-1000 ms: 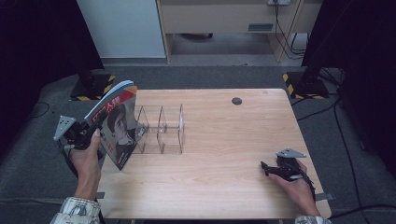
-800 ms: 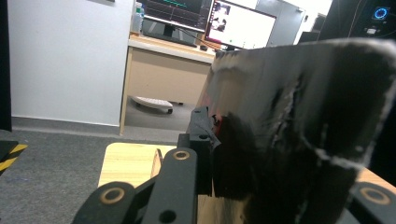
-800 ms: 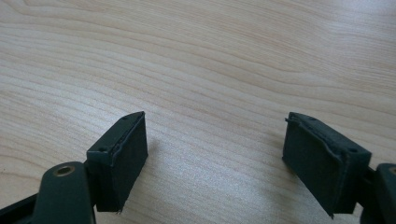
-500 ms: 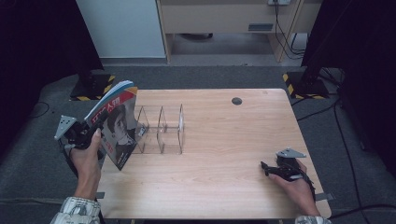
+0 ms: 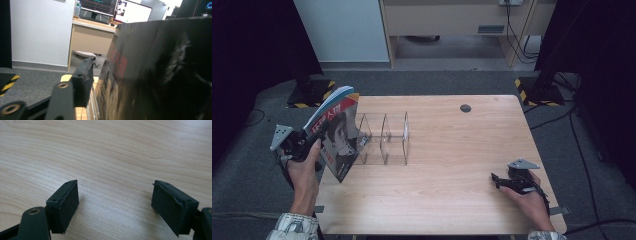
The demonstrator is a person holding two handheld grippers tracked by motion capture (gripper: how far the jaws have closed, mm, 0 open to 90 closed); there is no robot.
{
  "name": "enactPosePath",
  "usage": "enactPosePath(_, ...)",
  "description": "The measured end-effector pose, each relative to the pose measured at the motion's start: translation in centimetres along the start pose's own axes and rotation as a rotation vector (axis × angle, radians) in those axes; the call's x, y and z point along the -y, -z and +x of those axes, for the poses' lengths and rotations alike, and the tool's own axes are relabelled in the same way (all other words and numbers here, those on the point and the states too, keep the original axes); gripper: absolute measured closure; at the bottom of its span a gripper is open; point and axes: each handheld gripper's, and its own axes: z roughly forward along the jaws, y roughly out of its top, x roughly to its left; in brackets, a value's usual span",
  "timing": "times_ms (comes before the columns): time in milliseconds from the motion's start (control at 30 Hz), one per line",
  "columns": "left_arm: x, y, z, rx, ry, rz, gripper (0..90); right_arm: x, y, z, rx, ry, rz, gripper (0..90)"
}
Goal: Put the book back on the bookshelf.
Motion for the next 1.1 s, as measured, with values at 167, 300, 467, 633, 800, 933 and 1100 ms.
enactPosePath(167, 0.1, 0.1, -0.1, 0.0, -0.003, 0.001, 29.8, 0.0, 0.0, 0.0, 0.0, 0.002, -0.001, 21.9)
enactPosePath(300, 0.2, 0.2, -0.2, 0.002, -0.001, -0.001, 25.3, 0.0, 0.0, 0.0, 0.0, 0.0, 0.0, 21.9)
enactPosePath(467, 0.4, 0.5, -0.4, -0.007, -0.01, 0.011, 16.6, 0.0, 0.0, 0.0, 0.0, 0.002, -0.001, 21.9)
enactPosePath(633, 0.7, 0.7, -0.5, -0.014, -0.033, 0.04, 9.7, 0.0, 0.0, 0.0, -0.001, 0.0, 0.0, 21.7)
enactPosePath(800, 1.1, 0.8, -0.7, -0.012, -0.031, 0.071, 6.1, 0.0, 0.0, 0.0, -0.003, 0.0, 0.003, 21.1)
enactPosePath(933, 1.2, 1.1, -0.7, -0.012, -0.032, 0.067, 5.3, 0.0, 0.0, 0.1, -0.003, 0.0, 0.004, 20.7)
enactPosePath(1100, 1.4, 1.3, -0.8, -0.008, -0.029, 0.071, 5.3, 0.0, 0.0, 0.1, -0.006, 0.005, 0.006, 20.2)
